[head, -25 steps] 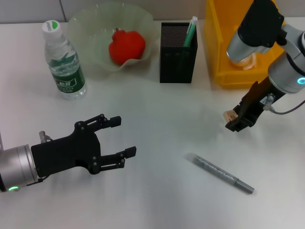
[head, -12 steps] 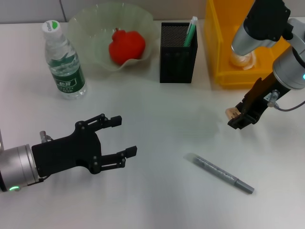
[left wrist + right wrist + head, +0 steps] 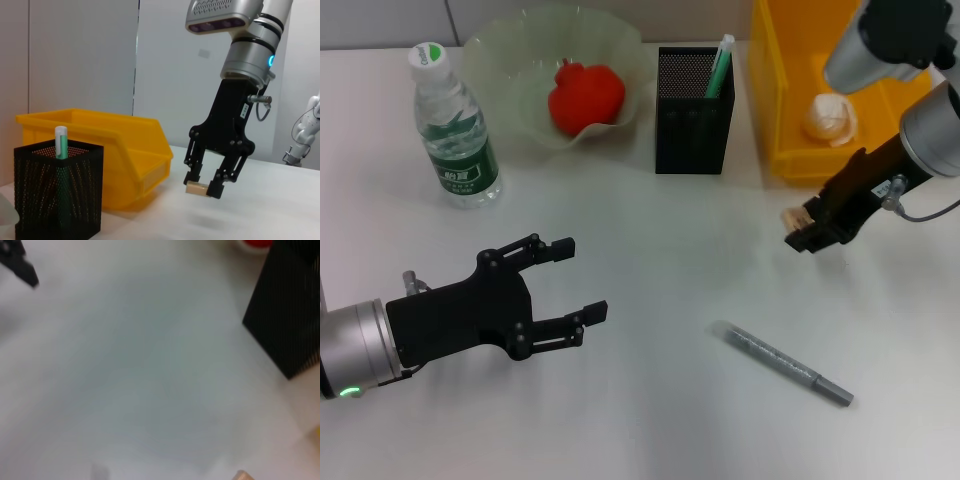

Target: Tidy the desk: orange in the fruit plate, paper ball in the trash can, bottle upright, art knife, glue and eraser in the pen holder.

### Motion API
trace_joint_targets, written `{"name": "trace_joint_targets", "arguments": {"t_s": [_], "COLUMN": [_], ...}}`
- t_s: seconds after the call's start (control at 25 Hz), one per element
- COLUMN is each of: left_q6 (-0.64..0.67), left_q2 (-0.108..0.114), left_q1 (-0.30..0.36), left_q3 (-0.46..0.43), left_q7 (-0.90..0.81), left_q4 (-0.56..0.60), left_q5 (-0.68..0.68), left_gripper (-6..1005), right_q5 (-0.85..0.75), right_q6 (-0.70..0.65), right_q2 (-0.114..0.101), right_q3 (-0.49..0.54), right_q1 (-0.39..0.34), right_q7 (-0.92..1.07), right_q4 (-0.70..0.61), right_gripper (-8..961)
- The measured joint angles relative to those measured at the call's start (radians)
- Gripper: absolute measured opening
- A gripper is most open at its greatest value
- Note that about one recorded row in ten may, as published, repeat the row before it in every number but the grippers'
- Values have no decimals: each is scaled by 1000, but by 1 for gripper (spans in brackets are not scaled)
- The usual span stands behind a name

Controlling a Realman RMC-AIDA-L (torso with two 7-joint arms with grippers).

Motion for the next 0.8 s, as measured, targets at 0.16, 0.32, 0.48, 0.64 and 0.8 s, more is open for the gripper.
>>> {"name": "trace_joint_targets", "arguments": {"t_s": [0.16, 0.32, 0.48, 0.64, 0.8], "left_q6": [0, 0, 0, 0, 0], "left_q2": [0, 2, 3, 3, 5], "left_q1": [0, 0, -1, -1, -2], "left_q3": [0, 0, 0, 0, 0], "left_q7": [0, -1, -5, -7, -7], "left_q4": [0, 0, 3, 5, 6], "left_q5": [0, 0, -1, -1, -1], "left_gripper": [842, 842, 842, 842, 842], "right_q5": [99, 248, 473, 608, 750], "right_q6": [78, 149, 217, 226, 225], "right_q2": [1, 2, 2, 2, 1], "right_q3": [10, 10, 25, 64, 135], "right_q1": [-61, -136, -227, -263, -270], "right_q7": [-67, -179, -385, -538, -716], "right_q4": [9, 26, 78, 141, 274], "right_gripper": [448, 448, 448, 447, 447]}}
